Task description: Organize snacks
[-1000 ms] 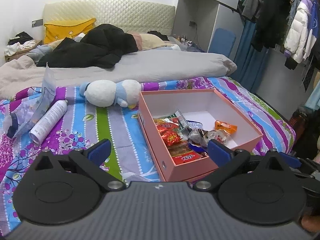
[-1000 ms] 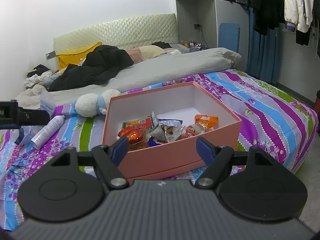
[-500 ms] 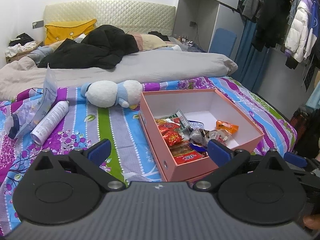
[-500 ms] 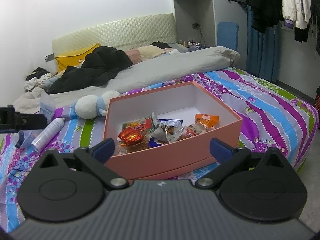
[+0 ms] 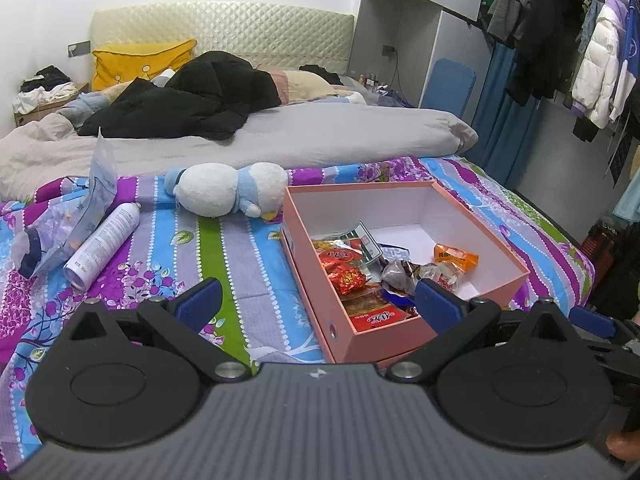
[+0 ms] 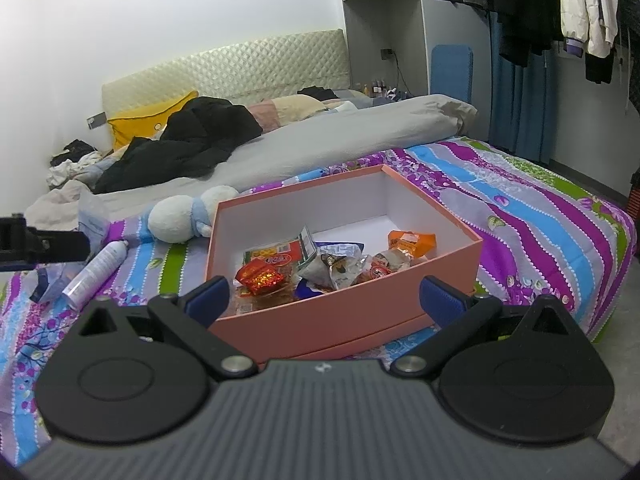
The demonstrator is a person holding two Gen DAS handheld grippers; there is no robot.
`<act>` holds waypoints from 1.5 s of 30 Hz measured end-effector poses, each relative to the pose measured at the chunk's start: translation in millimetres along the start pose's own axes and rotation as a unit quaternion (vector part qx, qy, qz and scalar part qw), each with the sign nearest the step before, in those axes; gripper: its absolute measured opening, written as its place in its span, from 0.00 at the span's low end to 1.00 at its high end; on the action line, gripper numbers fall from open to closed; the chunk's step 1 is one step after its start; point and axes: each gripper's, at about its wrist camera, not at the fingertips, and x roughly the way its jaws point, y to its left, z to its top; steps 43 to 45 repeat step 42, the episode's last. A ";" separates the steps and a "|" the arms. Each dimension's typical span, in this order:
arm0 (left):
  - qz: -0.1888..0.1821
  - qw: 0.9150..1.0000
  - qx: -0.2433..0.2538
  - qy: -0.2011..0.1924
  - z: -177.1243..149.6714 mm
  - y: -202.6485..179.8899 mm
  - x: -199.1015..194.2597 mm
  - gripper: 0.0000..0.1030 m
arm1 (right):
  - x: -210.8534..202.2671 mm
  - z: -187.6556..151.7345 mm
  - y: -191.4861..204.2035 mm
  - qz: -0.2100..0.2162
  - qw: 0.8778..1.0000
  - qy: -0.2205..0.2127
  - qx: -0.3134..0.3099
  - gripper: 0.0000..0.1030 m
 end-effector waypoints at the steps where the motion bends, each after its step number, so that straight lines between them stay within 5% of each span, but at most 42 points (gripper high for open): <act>1: 0.000 1.000 -0.001 0.001 0.2 0.4 0.3 1.00 | 0.0 0.1 0.3 -0.001 1.000 -0.001 -0.001 1.00; 45: -0.005 1.000 0.003 -0.001 1.9 -3.8 -7.5 1.00 | -3.1 -0.1 -0.8 -0.001 1.000 -0.003 0.007 1.00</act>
